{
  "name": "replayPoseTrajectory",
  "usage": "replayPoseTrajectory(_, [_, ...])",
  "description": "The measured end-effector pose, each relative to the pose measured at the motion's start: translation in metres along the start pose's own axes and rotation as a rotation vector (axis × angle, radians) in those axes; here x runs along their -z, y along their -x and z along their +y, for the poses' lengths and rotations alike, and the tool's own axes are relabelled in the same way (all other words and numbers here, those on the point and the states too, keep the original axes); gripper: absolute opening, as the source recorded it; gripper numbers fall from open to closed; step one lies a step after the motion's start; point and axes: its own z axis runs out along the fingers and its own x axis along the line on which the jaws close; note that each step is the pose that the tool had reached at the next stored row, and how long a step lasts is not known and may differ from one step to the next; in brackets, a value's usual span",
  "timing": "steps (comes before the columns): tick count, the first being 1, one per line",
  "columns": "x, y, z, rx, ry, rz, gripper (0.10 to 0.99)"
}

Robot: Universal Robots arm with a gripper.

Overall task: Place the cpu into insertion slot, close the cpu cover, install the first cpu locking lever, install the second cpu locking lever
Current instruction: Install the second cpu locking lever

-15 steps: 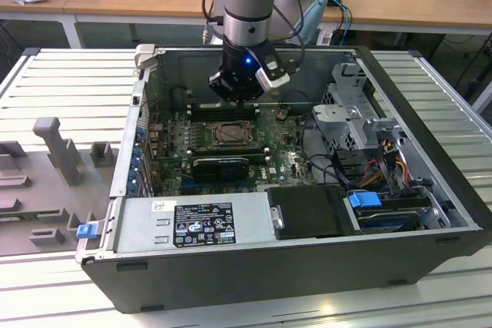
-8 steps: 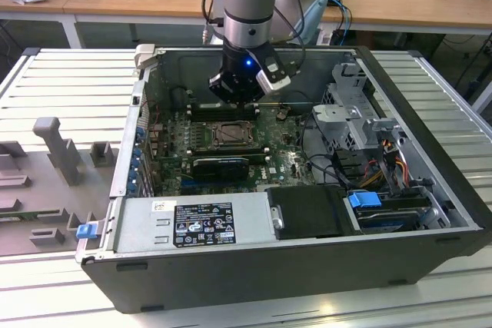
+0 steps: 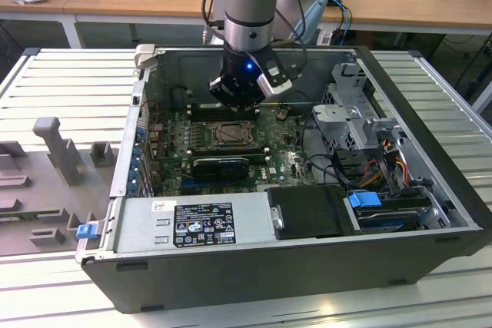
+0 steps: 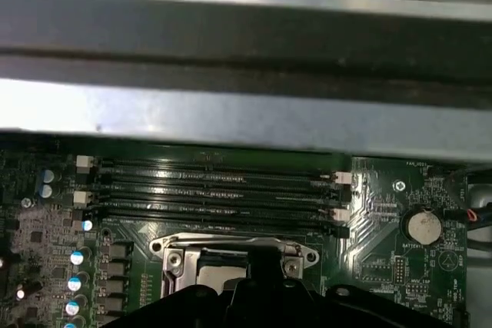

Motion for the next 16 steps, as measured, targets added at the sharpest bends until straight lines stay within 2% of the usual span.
replayPoseTrajectory(5, [0.0011, -0.0002, -0.0030, 0.000, 0.000, 0.0001, 0.106])
replayPoseTrajectory(9, [0.0097, -0.0001, -0.0026, 0.000, 0.000, -0.0001, 0.106])
replayPoseTrajectory(12, [0.0108, -0.0001, -0.0031, 0.000, 0.000, -0.0001, 0.106])
replayPoseTrajectory(14, [0.0112, -0.0004, -0.0082, 0.000, 0.000, -0.0001, 0.106])
replayPoseTrajectory(15, [0.0114, -0.0008, -0.0134, 0.000, 0.000, -0.0001, 0.106])
replayPoseTrajectory(16, [0.0118, -0.0015, -0.0217, 0.000, 0.000, 0.0000, 0.106])
